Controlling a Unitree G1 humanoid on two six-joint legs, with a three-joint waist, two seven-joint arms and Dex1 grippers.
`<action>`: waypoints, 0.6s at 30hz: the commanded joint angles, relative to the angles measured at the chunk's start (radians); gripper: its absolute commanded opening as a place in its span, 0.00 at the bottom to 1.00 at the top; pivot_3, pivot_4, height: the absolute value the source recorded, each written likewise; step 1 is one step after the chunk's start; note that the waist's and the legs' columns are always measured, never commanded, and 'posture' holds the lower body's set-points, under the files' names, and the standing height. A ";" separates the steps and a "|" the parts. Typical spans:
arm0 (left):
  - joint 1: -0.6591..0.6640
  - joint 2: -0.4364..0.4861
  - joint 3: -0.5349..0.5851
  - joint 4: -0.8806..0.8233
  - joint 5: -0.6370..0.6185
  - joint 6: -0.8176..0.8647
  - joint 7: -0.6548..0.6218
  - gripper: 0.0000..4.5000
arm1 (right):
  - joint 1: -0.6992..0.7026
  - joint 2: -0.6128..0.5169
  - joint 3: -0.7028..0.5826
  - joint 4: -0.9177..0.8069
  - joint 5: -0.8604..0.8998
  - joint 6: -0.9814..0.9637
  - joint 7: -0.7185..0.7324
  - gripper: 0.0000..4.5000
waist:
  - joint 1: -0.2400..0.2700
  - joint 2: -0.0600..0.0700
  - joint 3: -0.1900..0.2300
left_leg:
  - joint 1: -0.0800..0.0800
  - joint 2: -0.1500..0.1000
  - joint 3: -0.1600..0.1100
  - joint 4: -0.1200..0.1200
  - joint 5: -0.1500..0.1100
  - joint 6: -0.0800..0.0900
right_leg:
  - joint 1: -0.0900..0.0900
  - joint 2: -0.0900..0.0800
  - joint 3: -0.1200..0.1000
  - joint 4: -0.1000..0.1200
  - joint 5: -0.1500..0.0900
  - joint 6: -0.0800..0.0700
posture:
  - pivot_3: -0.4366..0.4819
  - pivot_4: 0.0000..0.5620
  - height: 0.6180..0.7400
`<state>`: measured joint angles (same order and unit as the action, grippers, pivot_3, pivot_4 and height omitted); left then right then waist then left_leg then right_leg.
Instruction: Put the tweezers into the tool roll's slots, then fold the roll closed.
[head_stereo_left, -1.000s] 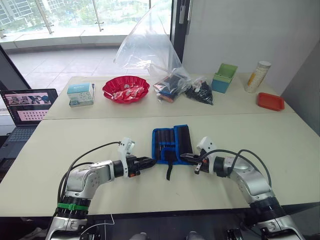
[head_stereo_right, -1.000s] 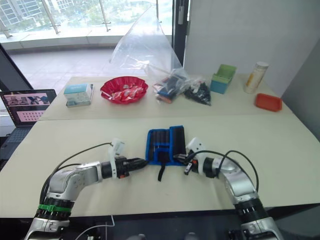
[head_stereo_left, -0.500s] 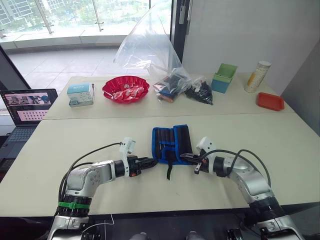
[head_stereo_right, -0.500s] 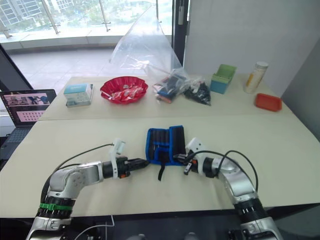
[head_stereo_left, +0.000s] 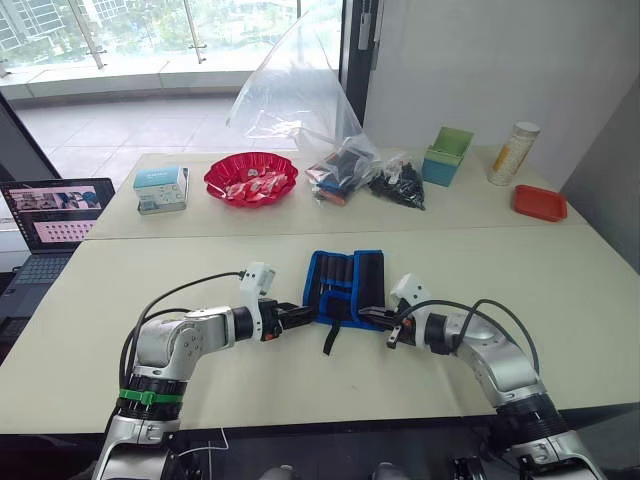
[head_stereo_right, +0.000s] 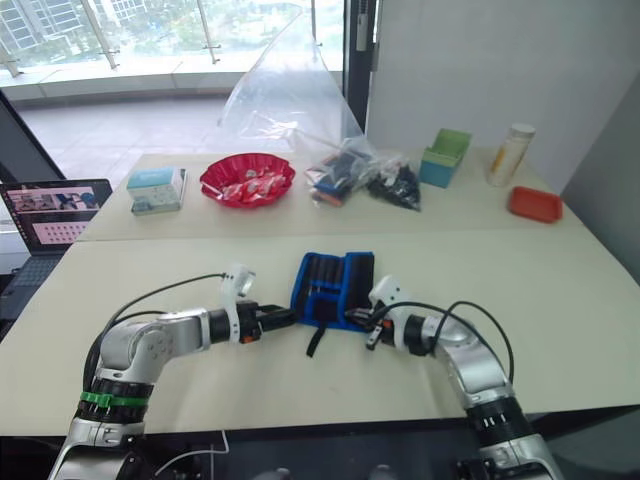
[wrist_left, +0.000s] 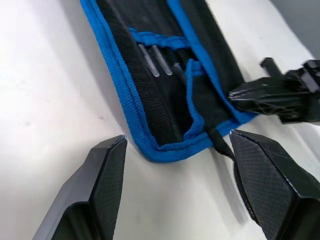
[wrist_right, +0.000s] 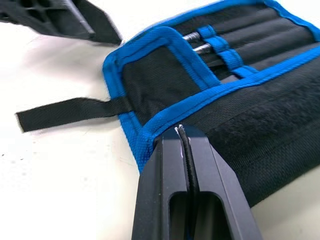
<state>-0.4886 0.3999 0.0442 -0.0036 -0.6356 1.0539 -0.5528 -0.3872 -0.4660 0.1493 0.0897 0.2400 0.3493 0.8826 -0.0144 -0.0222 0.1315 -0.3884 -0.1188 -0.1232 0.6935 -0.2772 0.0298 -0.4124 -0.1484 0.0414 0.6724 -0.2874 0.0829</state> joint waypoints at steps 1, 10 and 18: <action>-0.032 0.009 0.044 -0.019 -0.009 0.008 0.014 0.78 | 0.008 0.001 0.010 0.001 -0.013 0.009 -0.002 0.00 | 0.000 0.000 0.000 | 0.000 0.000 0.000 0.000 0.000 0.000 | 0.000 0.000 0.000 0.000 0.000 0.000 | 0.48 0.27 1.00; -0.049 -0.017 0.026 0.015 0.007 0.000 0.011 0.78 | 0.004 0.003 0.010 0.008 -0.017 0.004 -0.005 0.00 | 0.000 0.000 0.000 | 0.000 0.000 0.000 0.000 0.000 0.000 | 0.000 0.000 0.000 0.000 0.000 0.000 | 0.48 0.27 1.00; -0.072 -0.128 -0.038 0.068 0.040 -0.021 0.022 0.78 | 0.012 0.007 0.008 -0.004 -0.016 0.009 -0.015 0.00 | 0.004 0.000 0.000 | 0.000 -0.001 0.000 0.001 0.000 0.000 | 0.002 0.000 0.000 -0.001 0.000 0.000 | 0.48 0.27 1.00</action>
<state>-0.5459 0.2879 0.0235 0.0585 -0.5924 1.0425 -0.5315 -0.3863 -0.4608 0.1491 0.0889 0.2366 0.3491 0.8707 -0.0105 -0.0224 0.1314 -0.3884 -0.1201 -0.1234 0.6941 -0.2774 0.0301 -0.4106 -0.1490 0.0411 0.6708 -0.2873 0.0829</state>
